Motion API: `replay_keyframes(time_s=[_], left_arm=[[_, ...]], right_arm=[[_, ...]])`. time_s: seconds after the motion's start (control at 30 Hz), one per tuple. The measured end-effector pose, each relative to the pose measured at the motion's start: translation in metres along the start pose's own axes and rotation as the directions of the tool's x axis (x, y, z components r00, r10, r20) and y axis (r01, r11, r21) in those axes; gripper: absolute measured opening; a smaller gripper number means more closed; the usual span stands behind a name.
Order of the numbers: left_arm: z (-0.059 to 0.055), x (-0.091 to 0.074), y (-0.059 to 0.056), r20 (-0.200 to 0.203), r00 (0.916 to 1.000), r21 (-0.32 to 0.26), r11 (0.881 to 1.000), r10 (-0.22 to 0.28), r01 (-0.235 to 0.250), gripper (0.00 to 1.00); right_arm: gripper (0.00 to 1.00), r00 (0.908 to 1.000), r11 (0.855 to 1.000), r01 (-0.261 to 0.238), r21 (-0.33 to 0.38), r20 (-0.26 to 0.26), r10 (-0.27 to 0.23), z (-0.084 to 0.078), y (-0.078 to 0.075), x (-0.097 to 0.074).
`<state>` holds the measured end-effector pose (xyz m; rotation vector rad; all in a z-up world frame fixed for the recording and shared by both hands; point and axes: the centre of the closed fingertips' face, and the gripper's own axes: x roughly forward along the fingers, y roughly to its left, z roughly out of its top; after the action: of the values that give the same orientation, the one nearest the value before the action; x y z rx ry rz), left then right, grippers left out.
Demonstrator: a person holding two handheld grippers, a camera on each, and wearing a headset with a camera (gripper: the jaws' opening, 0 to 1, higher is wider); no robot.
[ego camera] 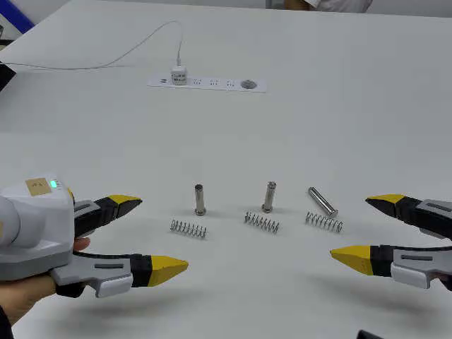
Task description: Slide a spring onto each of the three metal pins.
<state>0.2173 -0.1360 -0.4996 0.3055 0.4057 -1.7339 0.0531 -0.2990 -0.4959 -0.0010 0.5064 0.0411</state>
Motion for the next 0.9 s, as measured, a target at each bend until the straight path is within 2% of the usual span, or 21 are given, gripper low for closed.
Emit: replay_keyframes(time_s=[0.9], left_arm=[[0.0000, 0.0021, -0.0010, -0.005, 1.0000, -0.010, 1.000, 0.005, -0.005, 0.81]], right_arm=[[0.69, 1.0000, 1.000, -0.004, 0.006, -0.005, 0.004, 0.0010, -0.0023, 0.0006]])
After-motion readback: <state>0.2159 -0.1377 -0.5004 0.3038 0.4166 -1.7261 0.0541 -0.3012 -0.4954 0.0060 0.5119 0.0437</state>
